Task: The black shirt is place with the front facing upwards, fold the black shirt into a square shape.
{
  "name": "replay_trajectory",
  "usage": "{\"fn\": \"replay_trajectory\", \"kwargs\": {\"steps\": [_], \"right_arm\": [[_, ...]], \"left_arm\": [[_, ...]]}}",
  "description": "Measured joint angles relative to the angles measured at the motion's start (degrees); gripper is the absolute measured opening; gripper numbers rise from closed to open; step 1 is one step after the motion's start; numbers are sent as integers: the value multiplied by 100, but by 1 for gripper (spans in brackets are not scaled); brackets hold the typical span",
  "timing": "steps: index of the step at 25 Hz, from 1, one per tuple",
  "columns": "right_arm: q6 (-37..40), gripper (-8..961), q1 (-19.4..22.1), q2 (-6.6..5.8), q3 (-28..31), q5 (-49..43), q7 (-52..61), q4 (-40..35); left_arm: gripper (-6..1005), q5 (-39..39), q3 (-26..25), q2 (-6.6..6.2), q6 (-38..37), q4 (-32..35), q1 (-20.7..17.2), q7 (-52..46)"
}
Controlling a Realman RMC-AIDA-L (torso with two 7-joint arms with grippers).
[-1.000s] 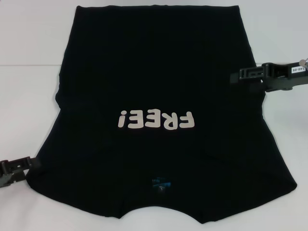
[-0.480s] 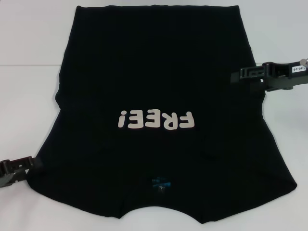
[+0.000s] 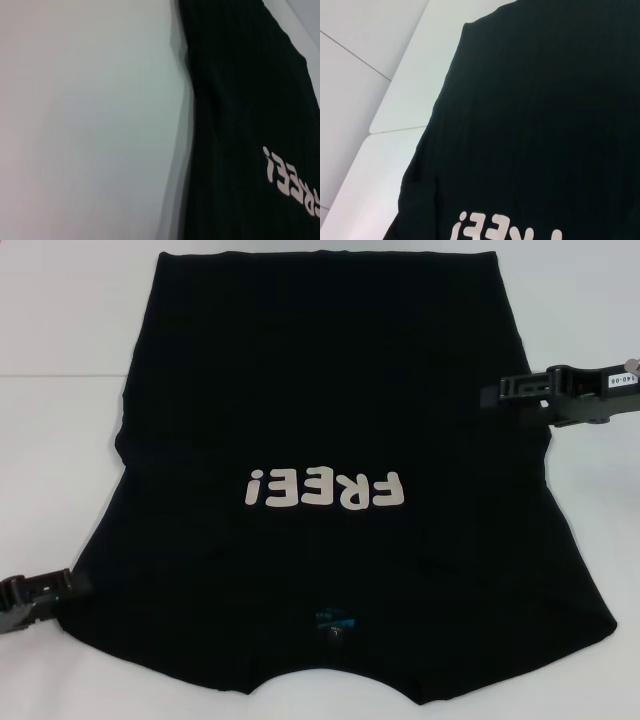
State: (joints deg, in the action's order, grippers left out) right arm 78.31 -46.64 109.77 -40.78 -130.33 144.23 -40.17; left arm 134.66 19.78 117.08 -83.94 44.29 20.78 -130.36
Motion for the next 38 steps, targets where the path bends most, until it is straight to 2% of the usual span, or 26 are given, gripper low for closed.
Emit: {"fn": "replay_trajectory", "kwargs": {"steps": [23,29,34,38], "right_arm": [[15,914,6,-5,63,-1,-9,0],[20,915,16,-8,74,-1,-7,0],[20,915,21,-9,79,-1,-2,0],[19,915,27,-9,80,-1,-4,0]], "left_arm": [[792,21,-21,-19,93,-105,133,-153],[614,57,-15,-20,122,-44,110,-230],[361,239,-12,-16,166,-31,138,-281],[275,341,-5,5,213,-25,169,-303]]}}
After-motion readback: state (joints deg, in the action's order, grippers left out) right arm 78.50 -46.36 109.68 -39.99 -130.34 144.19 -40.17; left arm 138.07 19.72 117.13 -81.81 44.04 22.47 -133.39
